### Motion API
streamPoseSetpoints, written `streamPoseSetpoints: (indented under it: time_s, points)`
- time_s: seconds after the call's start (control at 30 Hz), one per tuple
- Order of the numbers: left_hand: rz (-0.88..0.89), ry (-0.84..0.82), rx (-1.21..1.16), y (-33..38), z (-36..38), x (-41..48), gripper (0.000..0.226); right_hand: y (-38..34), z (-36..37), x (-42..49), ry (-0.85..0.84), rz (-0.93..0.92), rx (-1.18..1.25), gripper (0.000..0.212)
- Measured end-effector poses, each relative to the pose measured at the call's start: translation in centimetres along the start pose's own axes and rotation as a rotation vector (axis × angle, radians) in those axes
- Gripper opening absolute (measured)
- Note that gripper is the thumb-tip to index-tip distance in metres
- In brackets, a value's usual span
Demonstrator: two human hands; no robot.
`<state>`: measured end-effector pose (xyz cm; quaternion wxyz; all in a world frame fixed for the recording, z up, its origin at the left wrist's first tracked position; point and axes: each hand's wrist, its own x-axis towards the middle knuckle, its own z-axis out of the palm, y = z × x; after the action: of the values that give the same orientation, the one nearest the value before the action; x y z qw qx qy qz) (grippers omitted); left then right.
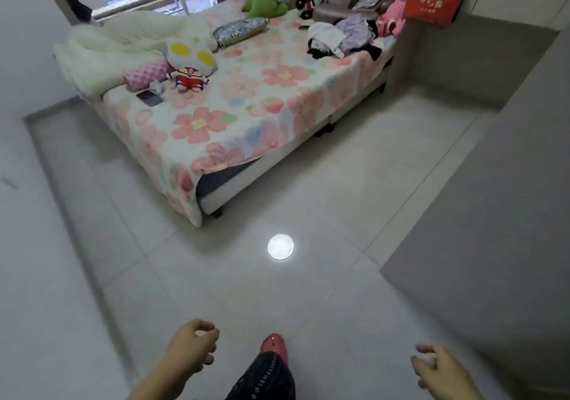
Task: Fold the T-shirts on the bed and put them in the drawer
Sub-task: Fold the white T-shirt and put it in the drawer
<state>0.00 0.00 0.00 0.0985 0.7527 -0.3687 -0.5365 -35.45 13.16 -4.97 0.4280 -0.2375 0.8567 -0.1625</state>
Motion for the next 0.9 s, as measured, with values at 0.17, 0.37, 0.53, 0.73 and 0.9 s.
streamPoseSetpoints:
  time_s: [0.17,0.37,0.53,0.73,0.9]
  points:
    - [-0.020,0.064,-0.095,2.8,-0.6,4.9,0.016,-8.5,1.5,4.2,-0.093,-0.190,-0.043,0.014]
    - [0.060,0.028,-0.083,12.0,-2.2,12.9,0.014,-21.5,1.4,9.8,-0.068,-0.256,0.041,0.012]
    - [0.177,-0.034,0.013,22.6,-4.4,19.7,0.015,-30.2,0.0,14.2,-0.008,-0.222,0.052,0.010]
    - [0.295,-0.156,0.039,35.1,-1.9,25.8,0.009,-34.7,-2.1,20.3,0.040,-0.089,0.113,0.010]
    - [0.376,-0.213,0.073,43.5,1.5,31.3,0.010,-36.9,-3.9,27.3,0.093,0.052,0.171,0.011]
